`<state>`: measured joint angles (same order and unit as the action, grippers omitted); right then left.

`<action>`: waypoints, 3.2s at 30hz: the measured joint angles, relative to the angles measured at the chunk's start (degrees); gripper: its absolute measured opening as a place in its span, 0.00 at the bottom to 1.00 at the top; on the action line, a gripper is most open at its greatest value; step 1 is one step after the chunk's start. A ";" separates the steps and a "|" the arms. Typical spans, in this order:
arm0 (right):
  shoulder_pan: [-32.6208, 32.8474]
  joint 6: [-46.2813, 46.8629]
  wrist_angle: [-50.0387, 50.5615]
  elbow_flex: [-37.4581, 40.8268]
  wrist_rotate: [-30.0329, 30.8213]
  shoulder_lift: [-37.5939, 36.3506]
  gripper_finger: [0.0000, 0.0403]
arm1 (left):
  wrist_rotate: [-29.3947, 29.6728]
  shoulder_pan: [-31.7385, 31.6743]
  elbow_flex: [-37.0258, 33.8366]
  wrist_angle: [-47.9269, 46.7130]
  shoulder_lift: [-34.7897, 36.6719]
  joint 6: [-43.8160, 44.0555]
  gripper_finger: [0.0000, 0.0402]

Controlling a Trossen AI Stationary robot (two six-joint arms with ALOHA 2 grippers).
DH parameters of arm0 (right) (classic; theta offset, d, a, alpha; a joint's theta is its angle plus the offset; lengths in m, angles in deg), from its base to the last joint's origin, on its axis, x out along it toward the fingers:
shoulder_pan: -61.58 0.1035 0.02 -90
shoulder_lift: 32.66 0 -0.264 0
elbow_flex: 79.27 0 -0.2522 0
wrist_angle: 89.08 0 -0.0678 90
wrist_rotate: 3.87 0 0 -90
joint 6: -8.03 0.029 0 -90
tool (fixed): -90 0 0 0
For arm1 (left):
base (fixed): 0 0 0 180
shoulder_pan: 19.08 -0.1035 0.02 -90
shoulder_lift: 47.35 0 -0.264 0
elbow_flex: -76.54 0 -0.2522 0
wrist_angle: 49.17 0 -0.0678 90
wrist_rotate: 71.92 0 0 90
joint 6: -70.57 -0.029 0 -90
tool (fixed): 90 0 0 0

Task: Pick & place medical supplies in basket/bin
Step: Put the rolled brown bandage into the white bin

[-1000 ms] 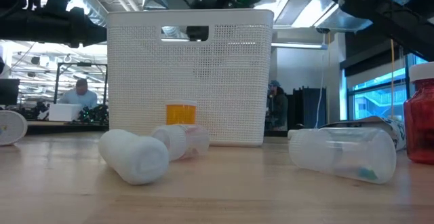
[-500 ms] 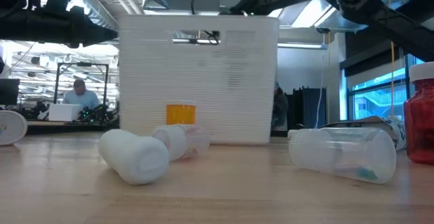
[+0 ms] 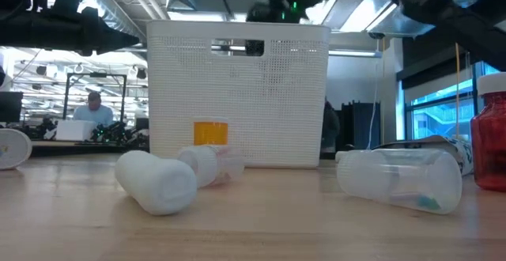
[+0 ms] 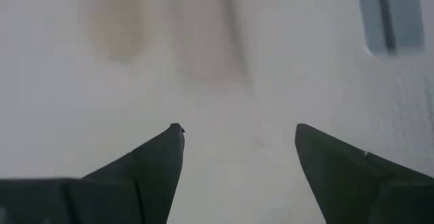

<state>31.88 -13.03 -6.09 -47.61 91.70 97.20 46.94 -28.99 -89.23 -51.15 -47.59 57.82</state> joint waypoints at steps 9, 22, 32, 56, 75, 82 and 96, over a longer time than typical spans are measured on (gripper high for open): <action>8.17 4.25 2.81 -0.31 -1.45 -10.39 0.70 | -0.31 0.02 0.01 -0.01 -0.01 0.02 0.01; 25.75 18.37 12.31 10.80 -1.73 -25.53 0.70 | -0.42 0.00 -0.01 0.00 0.01 0.02 0.02; 42.47 27.87 -17.41 54.51 8.04 -53.34 0.70 | -0.44 0.02 -0.01 -0.01 -0.01 0.13 0.01; 53.88 28.27 -50.34 98.11 25.01 -88.09 0.70 | -11.90 0.07 0.00 7.34 0.01 12.40 0.55; 49.40 28.05 -51.45 99.25 25.00 -88.64 0.70 | -25.10 0.17 22.96 -20.55 -17.07 16.32 0.58; 48.13 30.07 -51.44 99.24 24.98 -88.64 0.70 | -34.80 4.20 33.68 -36.88 -32.16 8.02 0.58; 47.81 32.83 -51.52 99.18 24.91 -88.62 0.70 | -33.86 20.40 37.83 -52.30 -44.19 8.67 0.54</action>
<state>79.69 19.79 -57.61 51.57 116.61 8.58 13.09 -8.59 -51.40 -103.45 -91.77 66.49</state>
